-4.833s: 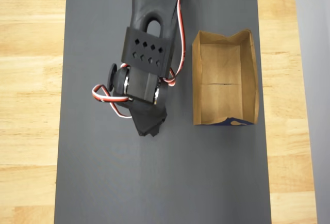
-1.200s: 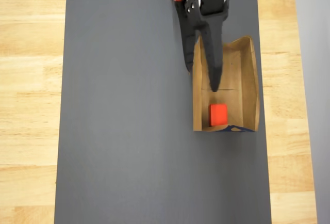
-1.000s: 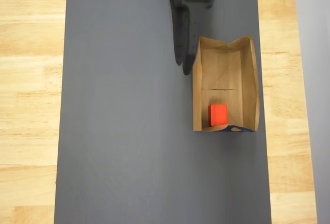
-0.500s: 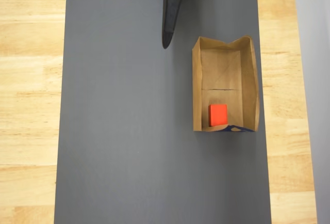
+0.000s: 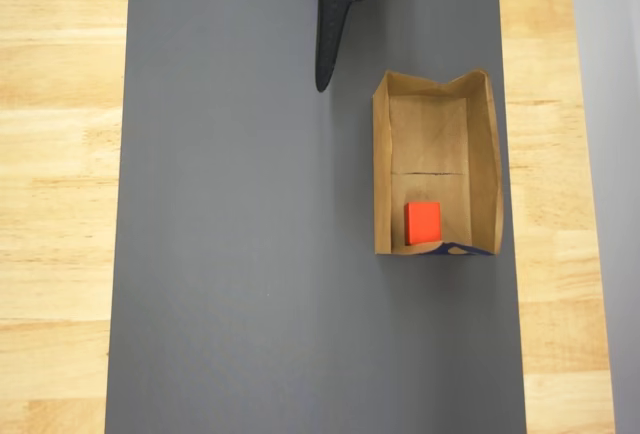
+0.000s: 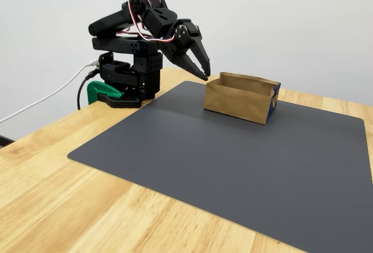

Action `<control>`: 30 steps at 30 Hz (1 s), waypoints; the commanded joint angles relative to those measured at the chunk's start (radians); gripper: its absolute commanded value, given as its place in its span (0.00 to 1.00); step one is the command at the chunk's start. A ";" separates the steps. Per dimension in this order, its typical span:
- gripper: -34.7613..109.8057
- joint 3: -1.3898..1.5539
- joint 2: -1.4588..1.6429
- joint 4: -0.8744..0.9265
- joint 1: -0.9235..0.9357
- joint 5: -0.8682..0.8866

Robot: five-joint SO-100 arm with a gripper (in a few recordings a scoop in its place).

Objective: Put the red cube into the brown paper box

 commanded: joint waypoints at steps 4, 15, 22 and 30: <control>0.24 0.000 -0.003 0.041 -0.014 0.006; 0.24 0.000 -0.003 0.041 -0.021 0.000; 0.24 0.000 -0.003 0.041 -0.021 -0.002; 0.24 0.000 -0.003 0.041 -0.021 -0.002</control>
